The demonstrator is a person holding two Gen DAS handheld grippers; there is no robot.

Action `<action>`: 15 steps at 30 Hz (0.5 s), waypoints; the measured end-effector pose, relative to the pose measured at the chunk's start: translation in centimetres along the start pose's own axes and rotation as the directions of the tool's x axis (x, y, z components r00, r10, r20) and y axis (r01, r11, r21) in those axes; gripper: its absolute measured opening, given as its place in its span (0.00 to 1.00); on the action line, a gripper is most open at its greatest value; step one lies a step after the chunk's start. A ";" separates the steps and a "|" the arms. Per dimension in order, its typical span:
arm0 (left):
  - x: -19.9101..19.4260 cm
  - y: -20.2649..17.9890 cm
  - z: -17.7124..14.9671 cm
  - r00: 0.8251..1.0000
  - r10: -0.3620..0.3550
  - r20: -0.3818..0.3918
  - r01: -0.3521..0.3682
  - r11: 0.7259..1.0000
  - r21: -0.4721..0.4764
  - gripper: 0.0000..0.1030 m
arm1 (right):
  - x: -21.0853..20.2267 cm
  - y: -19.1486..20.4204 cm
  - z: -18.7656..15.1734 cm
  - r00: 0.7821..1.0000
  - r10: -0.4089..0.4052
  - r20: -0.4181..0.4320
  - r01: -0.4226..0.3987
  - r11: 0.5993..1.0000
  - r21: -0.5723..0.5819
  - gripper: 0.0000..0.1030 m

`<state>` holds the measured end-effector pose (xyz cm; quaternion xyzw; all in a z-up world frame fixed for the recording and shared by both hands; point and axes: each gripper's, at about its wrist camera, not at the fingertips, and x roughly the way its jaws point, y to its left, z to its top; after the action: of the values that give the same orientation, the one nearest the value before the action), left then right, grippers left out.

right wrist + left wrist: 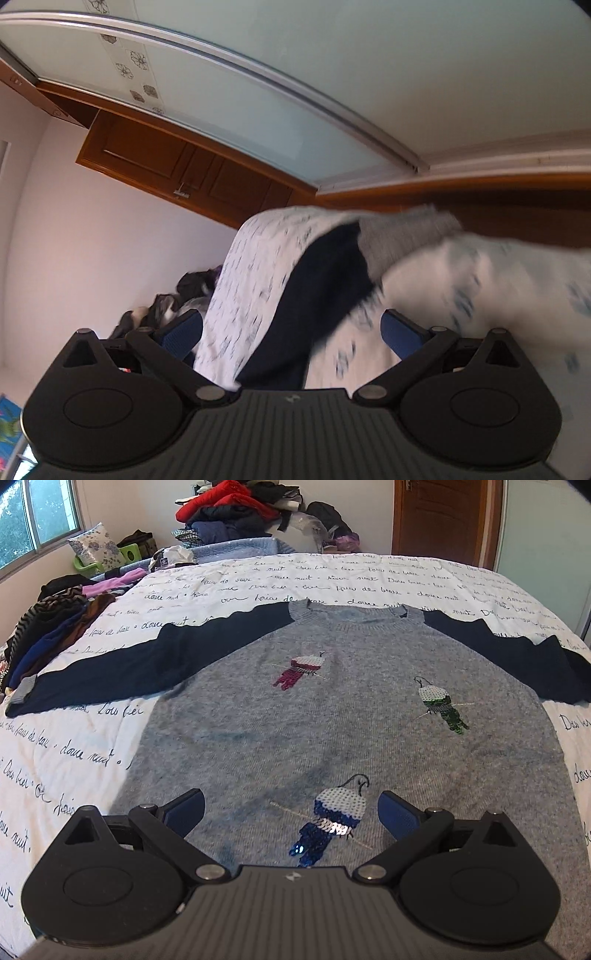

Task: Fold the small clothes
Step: 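Grasp the grey ribbed cuff of a navy sleeve with the right gripper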

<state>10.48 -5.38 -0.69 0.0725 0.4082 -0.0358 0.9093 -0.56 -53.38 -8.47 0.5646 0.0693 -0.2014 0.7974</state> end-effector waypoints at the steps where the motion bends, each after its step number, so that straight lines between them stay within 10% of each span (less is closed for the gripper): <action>1: 0.2 -0.1 0.1 1.000 0.001 -0.002 -0.001 1.000 0.002 0.96 | 0.5 0.0 0.3 1.000 -0.005 0.014 0.005 1.000 0.001 1.00; 5: 0.6 0.1 0.4 1.000 0.006 -0.010 -0.006 1.000 0.001 0.96 | 1.6 0.5 1.2 0.996 -0.046 0.081 0.048 0.999 -0.023 0.99; 10: 0.7 1.0 1.0 1.000 0.012 -0.011 -0.012 1.000 -0.020 0.96 | 2.7 1.0 1.0 0.979 -0.163 0.119 0.176 0.979 -0.105 0.21; 15: 1.2 2.1 1.4 1.000 0.013 -0.017 -0.014 0.999 -0.048 0.96 | 2.9 1.8 0.3 0.969 -0.214 0.121 0.231 0.960 -0.156 0.10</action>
<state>12.55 -3.53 -0.44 0.0534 0.4162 -0.0193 0.9075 2.74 -53.82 -7.79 0.4723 0.1082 -0.3121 0.8172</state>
